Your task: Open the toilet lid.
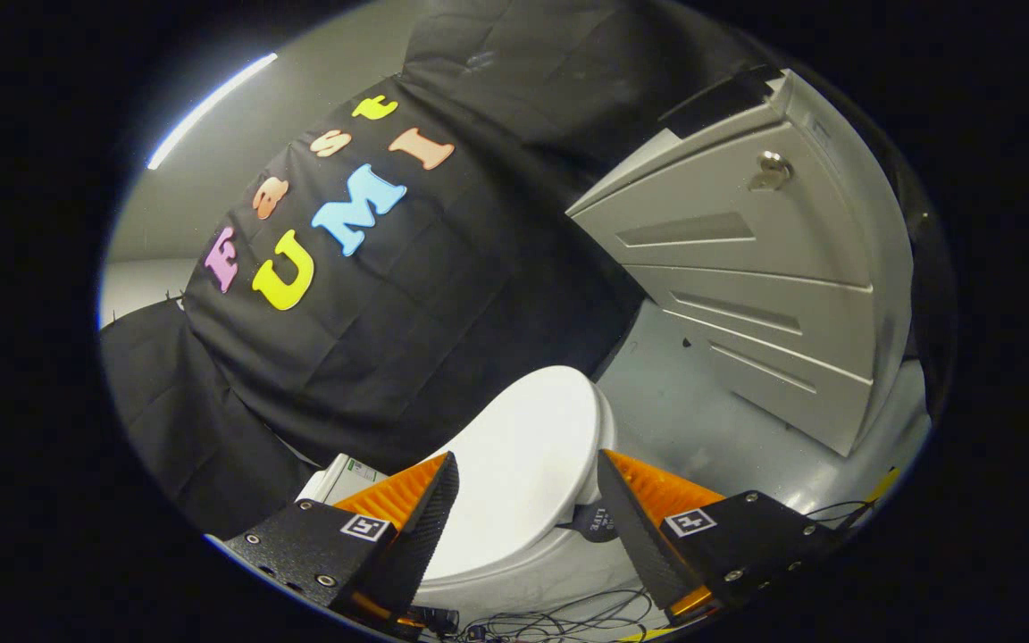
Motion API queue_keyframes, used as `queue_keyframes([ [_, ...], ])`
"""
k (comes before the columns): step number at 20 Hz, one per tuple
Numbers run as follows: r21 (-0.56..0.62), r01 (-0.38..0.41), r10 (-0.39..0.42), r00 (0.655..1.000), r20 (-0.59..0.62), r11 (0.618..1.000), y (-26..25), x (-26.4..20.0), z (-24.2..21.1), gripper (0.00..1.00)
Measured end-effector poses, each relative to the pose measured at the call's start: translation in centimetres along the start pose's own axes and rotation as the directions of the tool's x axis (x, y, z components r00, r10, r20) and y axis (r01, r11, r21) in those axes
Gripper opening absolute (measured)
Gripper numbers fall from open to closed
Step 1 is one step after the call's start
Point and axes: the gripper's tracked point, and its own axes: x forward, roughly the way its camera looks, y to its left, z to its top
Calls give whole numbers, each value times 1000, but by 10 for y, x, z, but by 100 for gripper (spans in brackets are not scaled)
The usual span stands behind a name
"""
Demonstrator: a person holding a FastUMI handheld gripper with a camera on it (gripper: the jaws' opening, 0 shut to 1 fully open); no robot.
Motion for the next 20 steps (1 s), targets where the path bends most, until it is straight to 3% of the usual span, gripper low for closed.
queue_keyframes([
  [8,172,74,-64,996,-60,982,-38,11,-30,93],
  [12,261,136,-106,986,-127,956,-59,20,-52,83],
  [16,284,149,-104,980,-169,947,-68,20,-60,65],
  [17,297,137,-88,981,-175,945,-67,19,-61,55],
  [20,328,104,-46,983,-180,939,-58,24,-57,38],
])
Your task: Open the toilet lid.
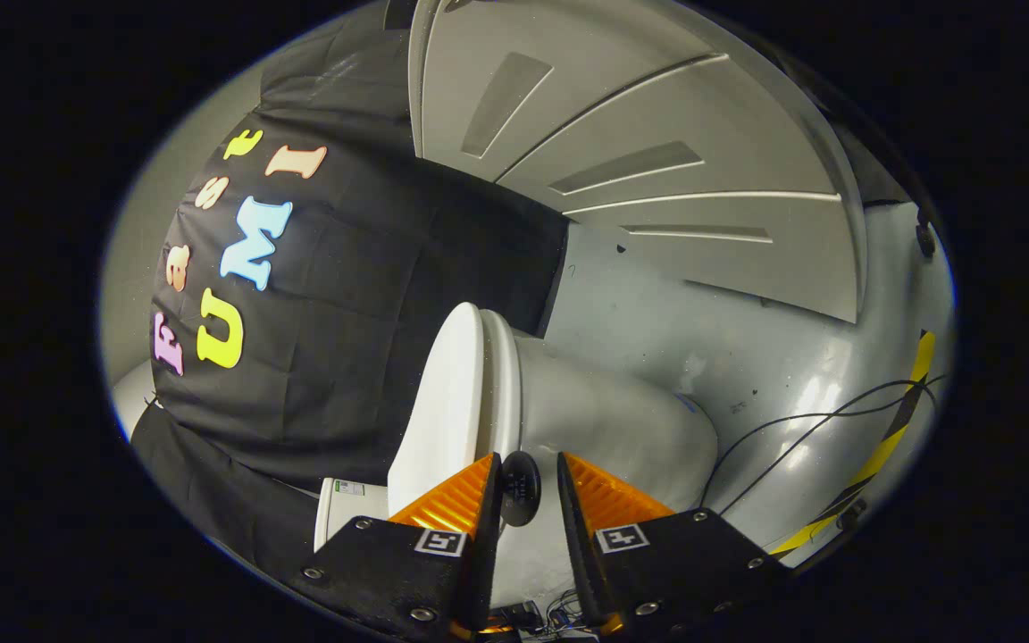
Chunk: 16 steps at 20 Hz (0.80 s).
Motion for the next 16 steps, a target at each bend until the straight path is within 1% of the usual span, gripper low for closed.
queue_keyframes([
  [1,3,-2,2,1000,3,1000,2,3,1,28],
  [3,6,2,-2,1000,-3,1000,0,4,1,20],
  [6,18,-10,10,1000,-4,1000,2,3,5,17],
  [8,14,-33,33,999,-12,999,5,-2,4,11],
  [9,16,-36,36,999,-19,999,5,-2,2,5],
  [12,3,-21,21,1000,12,1000,6,1,9,3],
  [14,-20,0,0,1000,10,1000,9,3,8,1],
  [16,-49,14,-14,1000,6,999,12,2,9,0],
])
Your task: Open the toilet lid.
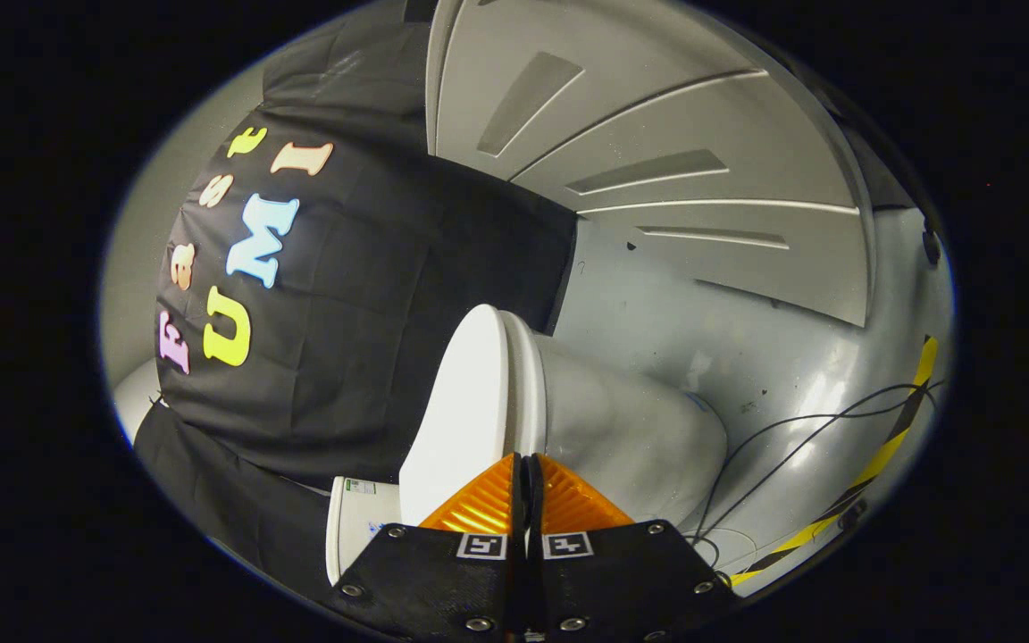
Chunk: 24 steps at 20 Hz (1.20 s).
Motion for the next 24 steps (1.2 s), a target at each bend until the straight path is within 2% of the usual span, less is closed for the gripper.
queue_keyframes([
  [4,-10,41,-40,999,12,999,11,-5,6,0],
  [14,-74,28,-23,998,60,997,53,-23,15,0],
  [24,-199,-9,29,995,94,980,114,-43,21,0],
])
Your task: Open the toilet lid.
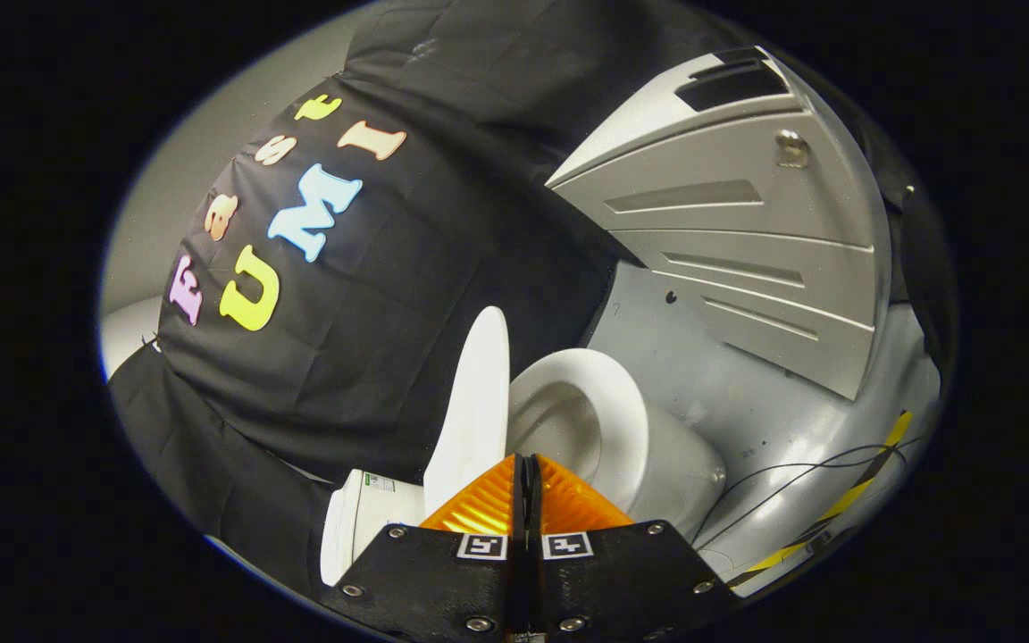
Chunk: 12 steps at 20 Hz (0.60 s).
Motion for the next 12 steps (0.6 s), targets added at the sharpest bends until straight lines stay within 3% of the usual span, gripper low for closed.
queue_keyframes([
  [12,-92,-26,30,999,44,995,55,-17,9,0],
])
